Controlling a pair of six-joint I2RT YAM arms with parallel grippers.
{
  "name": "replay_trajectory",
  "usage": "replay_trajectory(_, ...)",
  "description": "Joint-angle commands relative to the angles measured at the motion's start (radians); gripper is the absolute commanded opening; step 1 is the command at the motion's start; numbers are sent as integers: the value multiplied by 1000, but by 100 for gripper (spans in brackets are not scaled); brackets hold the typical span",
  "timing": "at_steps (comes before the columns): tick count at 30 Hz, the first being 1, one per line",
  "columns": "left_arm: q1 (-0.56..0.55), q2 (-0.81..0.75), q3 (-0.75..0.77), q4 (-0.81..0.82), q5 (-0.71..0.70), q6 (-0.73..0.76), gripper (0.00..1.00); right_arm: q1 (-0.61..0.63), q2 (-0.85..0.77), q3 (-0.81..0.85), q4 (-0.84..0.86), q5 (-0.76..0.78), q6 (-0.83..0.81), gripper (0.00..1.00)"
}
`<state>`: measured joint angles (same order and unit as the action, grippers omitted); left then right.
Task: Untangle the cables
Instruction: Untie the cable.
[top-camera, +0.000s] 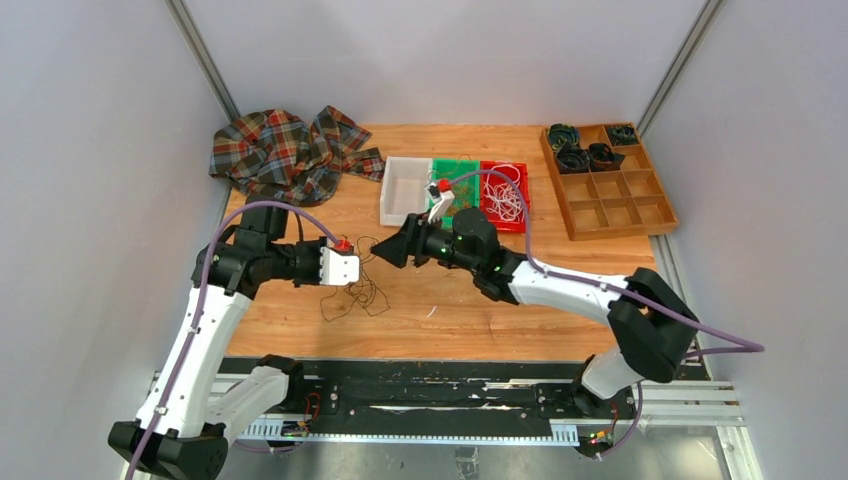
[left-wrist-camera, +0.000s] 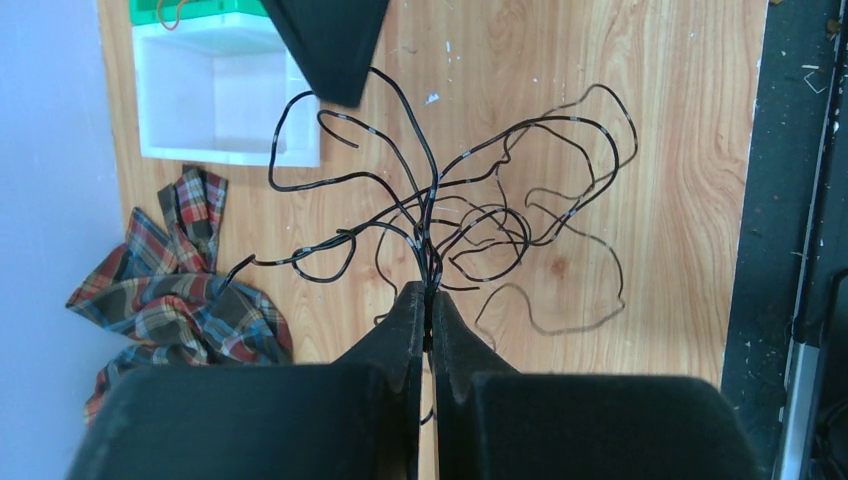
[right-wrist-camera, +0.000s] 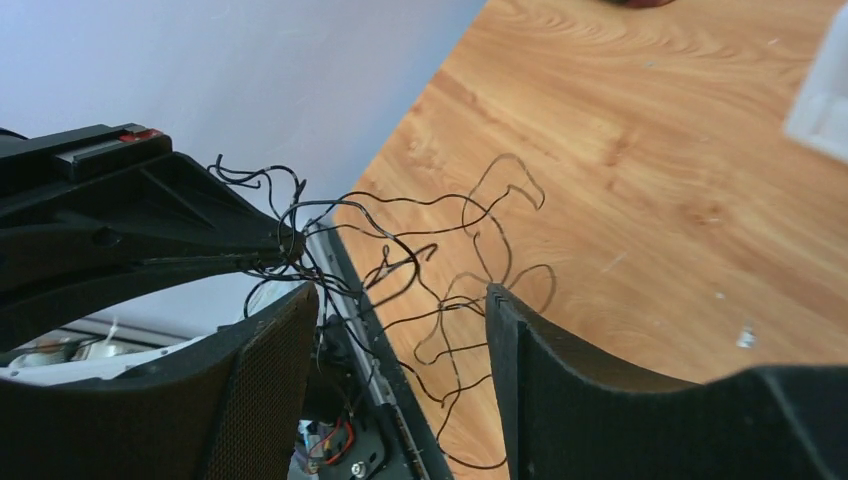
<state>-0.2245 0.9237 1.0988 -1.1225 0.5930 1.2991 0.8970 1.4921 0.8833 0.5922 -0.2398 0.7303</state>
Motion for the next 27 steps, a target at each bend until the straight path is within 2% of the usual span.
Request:
replay_trajectory(1, 2, -20, 18, 7, 34, 23, 1, 28, 69, 93, 100, -81, 93, 62)
replay_trajectory(4, 2, -28, 15, 7, 31, 32, 1, 48, 106, 126, 89, -86, 84, 60)
replay_trajectory(6, 2, -33, 13, 7, 28, 40, 0, 54, 123, 143, 84, -89, 83, 55)
replay_trajectory(8, 2, -35, 13, 7, 21, 47, 1, 56, 135, 152, 87, -98, 84, 42)
replay_trajectory(10, 2, -39, 16, 7, 12, 48, 1, 56, 140, 160, 62, -98, 76, 20)
replay_trajectory(11, 2, -42, 16, 7, 7, 50, 0, 56, 137, 162, 45, -98, 64, 12)
replay_trajectory(13, 2, -50, 14, 7, -1, 58, 1, 56, 114, 163, 8, -80, 21, 2)
replay_trajectory(17, 2, -69, 2, 9, -26, 79, 1, 54, 30, 189, -149, 10, -141, 1)
replay_trajectory(21, 2, -75, -1, 9, -41, 69, 1, 54, -47, 239, -329, 166, -357, 1)
replay_trajectory(27, 2, -81, -18, 9, -49, -39, 1, 54, -148, 247, -364, 359, -572, 0)
